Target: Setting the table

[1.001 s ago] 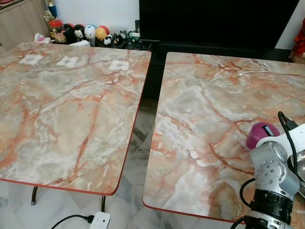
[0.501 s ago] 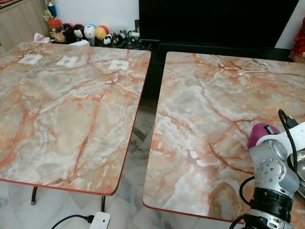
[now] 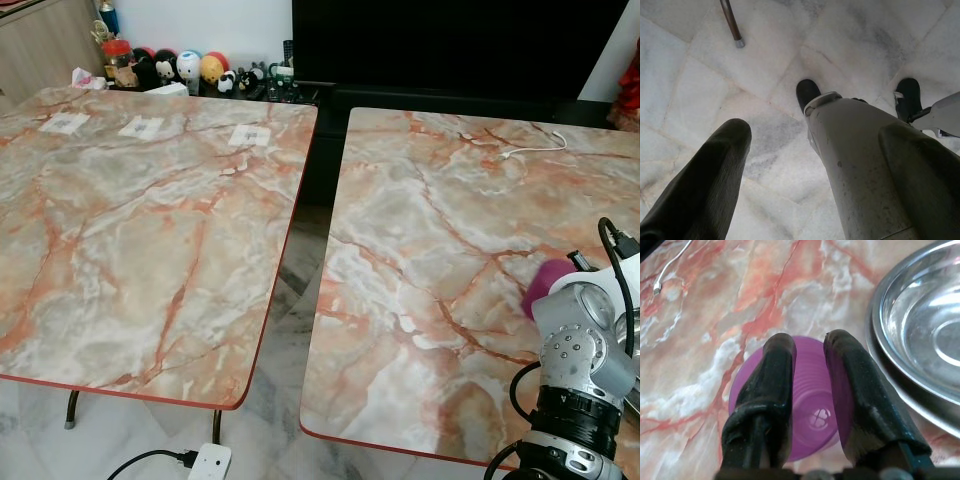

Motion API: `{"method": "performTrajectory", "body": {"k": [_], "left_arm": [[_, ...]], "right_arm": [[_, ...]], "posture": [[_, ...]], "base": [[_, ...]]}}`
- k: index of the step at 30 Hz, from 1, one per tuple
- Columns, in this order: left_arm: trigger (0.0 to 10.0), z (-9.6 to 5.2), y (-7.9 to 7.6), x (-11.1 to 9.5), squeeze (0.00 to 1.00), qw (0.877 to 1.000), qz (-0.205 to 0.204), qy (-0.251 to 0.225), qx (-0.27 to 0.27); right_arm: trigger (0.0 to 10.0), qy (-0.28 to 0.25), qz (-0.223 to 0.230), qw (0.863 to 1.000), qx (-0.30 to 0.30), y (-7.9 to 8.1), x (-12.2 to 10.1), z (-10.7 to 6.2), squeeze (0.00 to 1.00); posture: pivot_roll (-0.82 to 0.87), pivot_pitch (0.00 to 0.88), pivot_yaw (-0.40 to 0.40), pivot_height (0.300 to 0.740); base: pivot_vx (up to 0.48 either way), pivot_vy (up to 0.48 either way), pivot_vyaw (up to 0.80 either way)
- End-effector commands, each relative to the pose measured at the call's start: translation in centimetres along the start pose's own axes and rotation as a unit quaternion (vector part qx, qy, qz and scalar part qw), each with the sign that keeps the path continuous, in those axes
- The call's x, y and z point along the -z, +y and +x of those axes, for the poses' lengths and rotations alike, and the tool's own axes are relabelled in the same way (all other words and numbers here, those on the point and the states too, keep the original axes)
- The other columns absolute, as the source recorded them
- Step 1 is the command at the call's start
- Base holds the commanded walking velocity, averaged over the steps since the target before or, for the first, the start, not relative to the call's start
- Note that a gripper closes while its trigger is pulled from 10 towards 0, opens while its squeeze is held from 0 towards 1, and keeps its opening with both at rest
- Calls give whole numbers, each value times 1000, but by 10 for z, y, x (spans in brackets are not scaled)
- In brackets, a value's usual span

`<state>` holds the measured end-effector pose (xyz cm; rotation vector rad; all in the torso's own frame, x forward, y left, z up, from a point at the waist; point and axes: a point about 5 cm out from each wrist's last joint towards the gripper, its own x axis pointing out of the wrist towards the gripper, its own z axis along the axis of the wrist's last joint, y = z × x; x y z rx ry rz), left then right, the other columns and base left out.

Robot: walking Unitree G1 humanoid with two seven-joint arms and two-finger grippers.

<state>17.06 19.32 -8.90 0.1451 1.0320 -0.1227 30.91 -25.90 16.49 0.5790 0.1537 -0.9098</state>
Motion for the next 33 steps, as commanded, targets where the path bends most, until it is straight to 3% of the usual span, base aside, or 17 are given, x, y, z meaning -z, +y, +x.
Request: {"method": "performTrajectory", "body": {"k": [1, 8, 11, 14, 15, 17, 19, 20, 21, 22, 26, 33], "left_arm": [[10000, -1, -1, 8, 0, 1000, 0, 14, 3], [10000, -1, -1, 8, 0, 1000, 0, 13, 3], [10000, -1, -1, 7, 0, 1000, -1, 12, 2], [10000, -1, -1, 7, 0, 1000, -2, 11, 1], [10000, -1, -1, 7, 0, 1000, -2, 10, 0], [10000, -1, -1, 7, 0, 1000, -3, 9, 0], [10000, -1, -1, 7, 0, 1000, -2, 8, -1], [10000, -1, -1, 7, 0, 1000, -2, 8, -1], [10000, -1, -1, 7, 0, 1000, -2, 7, -2], [10000, -1, -1, 6, 0, 1000, -2, 6, -4], [10000, -1, -1, 6, 0, 1000, -7, 4, -9], [10000, -1, -1, 8, 0, 1000, -15, 11, -8]], "right_arm": [[10000, -31, 2, 1000, -2, 1, -11, -3, 0], [10000, -75, -6, 997, -36, 7, -20, -8, 0], [10000, -167, -31, 976, -134, 24, -39, -23, 0], [10000, -217, -60, 952, -205, 31, -45, -37, 0], [10000, -224, -87, 939, -246, 33, -40, -42, 0], [10000, -223, -101, 933, -265, 34, -36, -44, 0], [10000, -203, -175, 907, -324, 36, -16, -47, 0], [10000, -203, -175, 907, -324, 36, -16, -47, 0], [10000, -199, -197, 894, -350, 34, -6, -49, 0], [10000, -190, -203, 889, -364, 31, 0, -49, 0], [10000, -184, -223, 877, -383, 21, 12, -48, 0], [10000, -177, -238, 861, -413, 27, 23, -48, 0]], "posture": [[13, 64, -48, 740], [10, 61, -49, 740], [11, 61, -50, 740], [2, 56, -52, 740], [2, 56, -52, 740], [2, 56, -52, 740], [2, 56, -52, 740], [2, 56, -52, 740], [-8, 55, -57, 740], [-6, 55, -60, 740], [-2, 54, -64, 740], [3, 49, -66, 740]], "base": [[0, 0, 0], [0, 0, 0], [0, 0, 0], [0, 0, 0], [0, 0, 0], [0, 0, 0], [0, 0, 0], [0, 0, 0], [0, 0, 0], [0, 0, 0], [0, 0, 0], [0, 41, 0]]}}
